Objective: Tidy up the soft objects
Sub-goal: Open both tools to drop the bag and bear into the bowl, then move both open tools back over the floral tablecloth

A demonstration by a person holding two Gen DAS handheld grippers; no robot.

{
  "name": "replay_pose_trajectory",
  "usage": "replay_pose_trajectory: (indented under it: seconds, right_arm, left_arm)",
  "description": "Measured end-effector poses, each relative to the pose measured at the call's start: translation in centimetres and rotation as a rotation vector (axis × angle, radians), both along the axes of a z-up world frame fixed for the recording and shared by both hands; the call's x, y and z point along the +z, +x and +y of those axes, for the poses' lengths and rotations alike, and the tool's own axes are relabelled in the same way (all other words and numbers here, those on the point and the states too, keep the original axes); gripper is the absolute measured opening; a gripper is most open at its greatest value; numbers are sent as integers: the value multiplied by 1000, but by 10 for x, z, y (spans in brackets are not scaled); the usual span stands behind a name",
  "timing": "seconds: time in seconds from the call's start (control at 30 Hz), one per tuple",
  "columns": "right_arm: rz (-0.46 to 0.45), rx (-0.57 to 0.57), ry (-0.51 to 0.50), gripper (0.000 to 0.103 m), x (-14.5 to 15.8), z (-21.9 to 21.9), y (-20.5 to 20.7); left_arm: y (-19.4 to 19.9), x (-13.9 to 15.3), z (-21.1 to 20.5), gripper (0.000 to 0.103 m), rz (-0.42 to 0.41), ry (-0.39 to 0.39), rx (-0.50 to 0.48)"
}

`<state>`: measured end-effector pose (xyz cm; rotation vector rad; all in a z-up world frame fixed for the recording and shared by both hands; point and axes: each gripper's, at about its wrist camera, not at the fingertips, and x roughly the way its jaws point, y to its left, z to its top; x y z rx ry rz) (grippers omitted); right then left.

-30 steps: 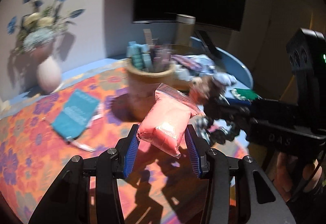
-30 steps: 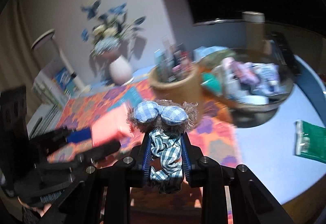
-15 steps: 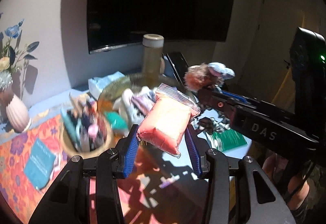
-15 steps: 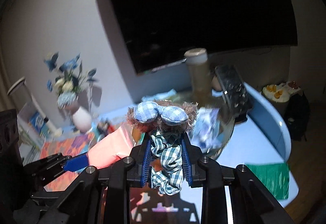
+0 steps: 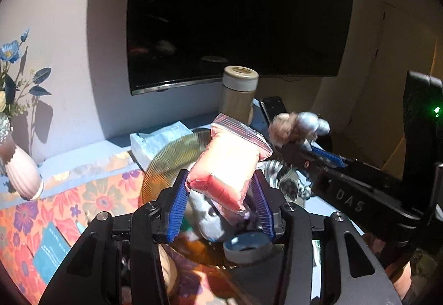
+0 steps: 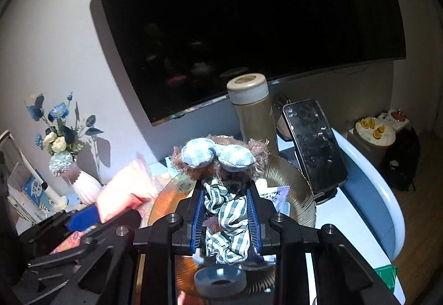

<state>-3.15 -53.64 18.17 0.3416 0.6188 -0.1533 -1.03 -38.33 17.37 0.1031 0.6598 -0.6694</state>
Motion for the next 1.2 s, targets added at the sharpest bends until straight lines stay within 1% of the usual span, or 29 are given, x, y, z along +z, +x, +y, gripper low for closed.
replay_pose_trajectory:
  seconds: [0.03, 0.07, 0.1, 0.13, 0.3, 0.57, 0.63, 0.7, 0.73, 0.9, 1.03, 1.17, 1.2]
  right_arm:
    - [16, 4, 4, 48, -4, -3, 5]
    - [30, -3, 5, 62, -9, -5, 7]
    - [31, -18, 3, 62, -12, -7, 7]
    - [35, -24, 2, 62, -14, -10, 6]
    - [44, -49, 27, 62, -23, -17, -11]
    - [34, -34, -5, 63, -8, 2, -40]
    - [31, -28, -8, 65, -4, 9, -47]
    - [22, -27, -8, 73, -1, 15, -54]
    - [19, -28, -7, 75, 0, 18, -57]
    - [-12, -17, 5, 75, 11, 36, -77]
    - [-39, 4, 14, 76, 22, 53, -90]
    - [-63, 78, 11, 78, 32, 85, -100]
    - [-66, 114, 7, 79, 33, 98, -100]
  left_arm:
    - [2, -1, -1, 59, -4, 7, 5]
    - [3, -2, 0, 71, -16, 12, 18]
    - [2, -2, 1, 77, -25, 14, 22]
    - [1, -3, 2, 80, -34, 14, 23]
    - [-9, -2, 6, 80, -54, 25, 26]
    - [-36, 10, 22, 80, -80, 9, 23]
    - [-42, 14, 28, 80, -89, 7, 28]
    - [-49, 17, 36, 80, -101, 8, 34]
    - [-52, 18, 39, 80, -106, 10, 38]
    - [-64, 24, 62, 80, -116, 2, 51]
    - [-69, 27, 90, 80, -119, -5, 76]
    - [-60, 31, 151, 80, -123, -8, 168]
    - [-55, 31, 175, 80, -123, -1, 204]
